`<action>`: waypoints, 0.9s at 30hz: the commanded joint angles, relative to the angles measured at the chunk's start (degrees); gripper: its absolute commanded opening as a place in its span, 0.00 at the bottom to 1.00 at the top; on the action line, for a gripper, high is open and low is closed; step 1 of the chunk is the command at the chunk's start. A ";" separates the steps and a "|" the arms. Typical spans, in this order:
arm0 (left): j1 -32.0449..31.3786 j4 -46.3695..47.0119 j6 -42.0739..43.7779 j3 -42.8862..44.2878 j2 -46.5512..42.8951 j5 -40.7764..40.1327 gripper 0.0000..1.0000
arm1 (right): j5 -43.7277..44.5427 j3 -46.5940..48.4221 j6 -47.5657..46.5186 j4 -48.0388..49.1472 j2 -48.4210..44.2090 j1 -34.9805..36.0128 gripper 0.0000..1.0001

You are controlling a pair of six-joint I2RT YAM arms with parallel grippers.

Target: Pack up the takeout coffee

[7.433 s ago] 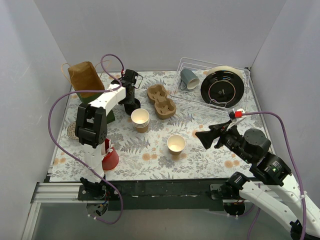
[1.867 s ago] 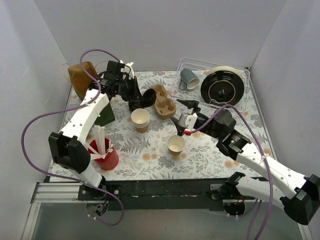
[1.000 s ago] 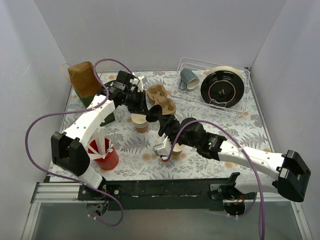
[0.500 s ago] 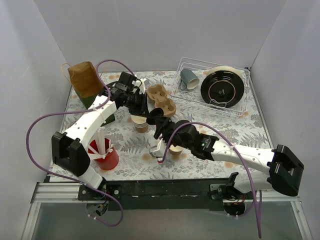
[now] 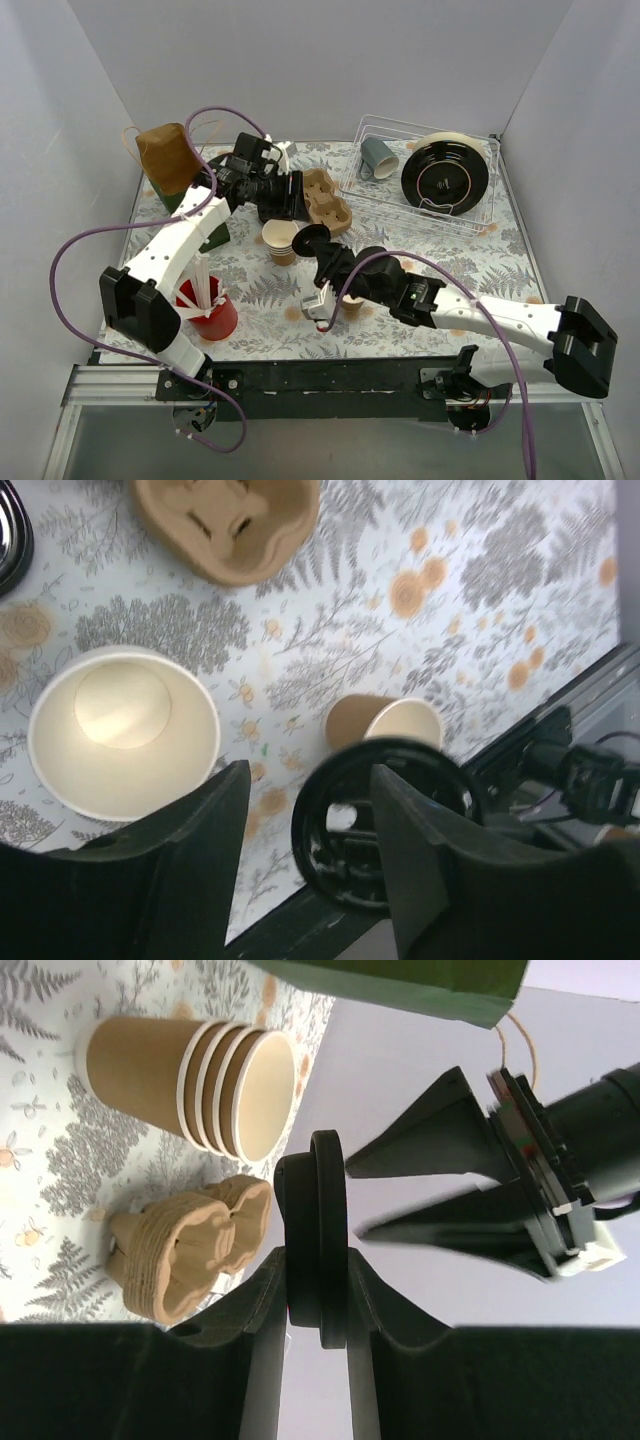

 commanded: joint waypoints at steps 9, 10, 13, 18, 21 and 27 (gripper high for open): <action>-0.33 14.76 -2.44 10.06 -7.08 -6.21 0.98 | 3.43 5.54 75.86 -6.68 -18.20 4.61 0.13; -0.33 15.83 -1.82 8.56 -9.09 -6.29 0.98 | 3.62 5.99 79.91 -10.80 -19.86 4.61 0.13; -0.24 18.73 -0.68 2.84 -13.31 -5.69 0.98 | 6.51 5.21 93.89 -15.41 -23.37 4.61 0.13; -0.33 22.86 0.38 -7.44 -19.56 -0.33 0.98 | 7.58 2.57 107.45 -21.73 -29.01 4.44 0.17; -0.41 24.44 0.73 -13.59 -22.99 3.10 0.98 | 8.72 2.66 110.79 -25.52 -30.86 3.91 0.17; -5.67 27.87 0.03 -21.33 -26.07 3.21 0.98 | 5.24 2.13 112.38 -27.90 -31.30 -0.03 0.18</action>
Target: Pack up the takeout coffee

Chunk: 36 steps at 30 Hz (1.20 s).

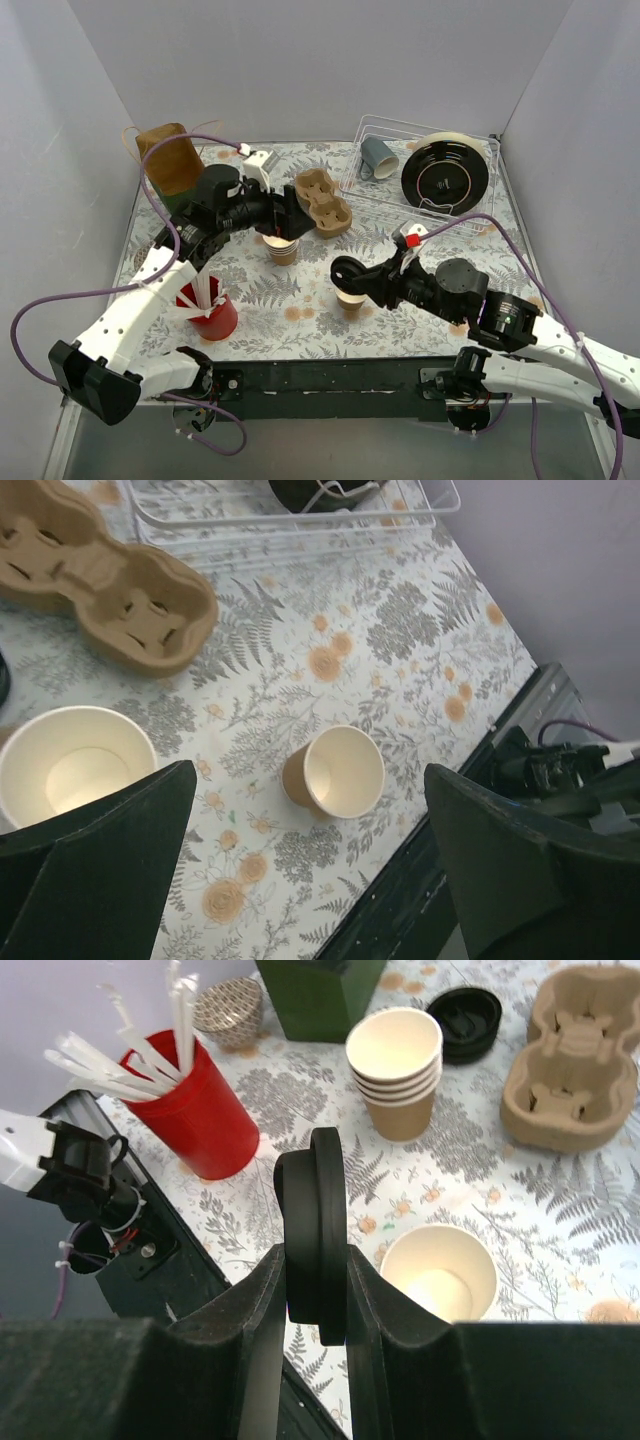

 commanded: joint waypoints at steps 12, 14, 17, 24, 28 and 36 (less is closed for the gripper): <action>-9.21 9.48 -2.28 -10.64 -2.98 -0.77 0.98 | -47.71 -5.76 13.38 8.67 5.64 -33.79 0.17; -10.35 9.83 -2.72 -11.53 -2.19 -1.38 0.98 | -50.90 -8.05 16.27 13.40 6.52 -35.64 0.17; -11.58 11.50 -3.95 -12.76 -0.96 -1.56 0.97 | -55.48 -10.95 19.71 19.73 7.84 -37.14 0.17; -13.96 13.35 -4.48 -16.01 2.47 -2.44 0.94 | -57.42 -13.59 19.72 21.43 11.18 -38.99 0.17; -14.40 14.40 -4.83 -17.33 2.91 -2.53 0.91 | -57.42 -14.03 19.20 21.00 12.94 -40.04 0.17; -14.49 16.43 -5.09 -19.17 3.35 -3.06 0.92 | -56.98 -14.56 19.37 20.63 16.63 -40.83 0.17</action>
